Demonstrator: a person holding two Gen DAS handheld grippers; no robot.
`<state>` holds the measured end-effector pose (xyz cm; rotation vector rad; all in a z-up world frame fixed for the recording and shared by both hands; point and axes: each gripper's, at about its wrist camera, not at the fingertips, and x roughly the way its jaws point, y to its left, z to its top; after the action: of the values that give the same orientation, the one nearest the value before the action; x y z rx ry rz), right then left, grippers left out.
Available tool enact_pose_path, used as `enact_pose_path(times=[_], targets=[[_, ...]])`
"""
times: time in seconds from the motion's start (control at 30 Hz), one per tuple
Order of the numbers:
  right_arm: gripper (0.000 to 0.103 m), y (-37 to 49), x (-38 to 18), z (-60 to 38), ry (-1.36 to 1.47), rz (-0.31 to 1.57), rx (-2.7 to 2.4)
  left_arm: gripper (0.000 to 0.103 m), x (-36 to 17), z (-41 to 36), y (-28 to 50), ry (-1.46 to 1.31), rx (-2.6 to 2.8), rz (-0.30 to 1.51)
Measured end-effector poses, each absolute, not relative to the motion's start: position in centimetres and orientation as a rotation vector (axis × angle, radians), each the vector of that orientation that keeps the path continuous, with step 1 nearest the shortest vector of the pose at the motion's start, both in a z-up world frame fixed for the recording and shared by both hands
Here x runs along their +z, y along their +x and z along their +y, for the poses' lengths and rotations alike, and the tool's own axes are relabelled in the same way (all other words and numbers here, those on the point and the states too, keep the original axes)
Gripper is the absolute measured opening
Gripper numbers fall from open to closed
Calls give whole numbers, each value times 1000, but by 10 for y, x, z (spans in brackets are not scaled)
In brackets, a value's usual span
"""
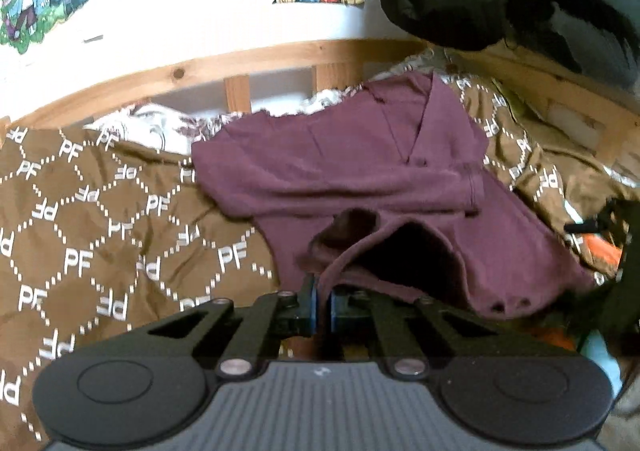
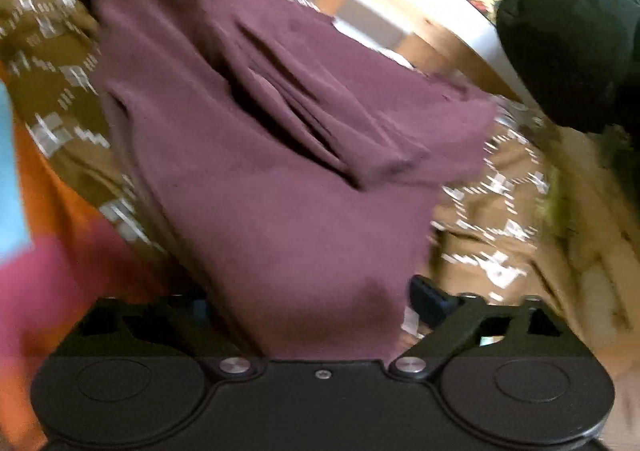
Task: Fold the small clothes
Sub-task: 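Grasp the maroon shirt hem with the left gripper while the right gripper grasps it too, then carry the hem over toward the collar with both grippers and open them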
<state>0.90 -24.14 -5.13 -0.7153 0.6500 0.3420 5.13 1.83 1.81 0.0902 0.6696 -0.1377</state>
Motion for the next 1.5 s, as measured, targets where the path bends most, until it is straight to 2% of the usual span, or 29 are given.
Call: enact_pose_path(times=[0.03, 0.1, 0.13, 0.2, 0.23, 0.67, 1.03, 1.23, 1.5], targets=[[73, 10, -50, -249, -704, 660, 343, 5, 16, 19, 48, 92, -138, 676], [52, 11, -44, -260, -685, 670, 359, 5, 11, 20, 42, 99, -139, 686], [46, 7, -42, -262, -676, 662, 381, 5, 10, 20, 38, 103, -142, 687], [12, 1, -40, -263, -688, 651, 420, 4, 9, 18, 32, 117, -151, 682], [4, -3, -38, -262, -695, 646, 447, 4, 10, 16, 28, 126, -154, 677], [4, -67, 33, -288, -559, 585, 532, 4, 43, 32, -36, 168, -165, 633], [4, -134, 70, -299, -343, 742, 712, 4, 63, 71, -71, 188, -288, 736], [4, -110, 82, -302, -260, 715, 711, 4, 85, 69, -37, 197, -265, 712], [4, -30, 102, -294, -327, 512, 616, 5, 130, 59, 72, 192, -143, 666]])
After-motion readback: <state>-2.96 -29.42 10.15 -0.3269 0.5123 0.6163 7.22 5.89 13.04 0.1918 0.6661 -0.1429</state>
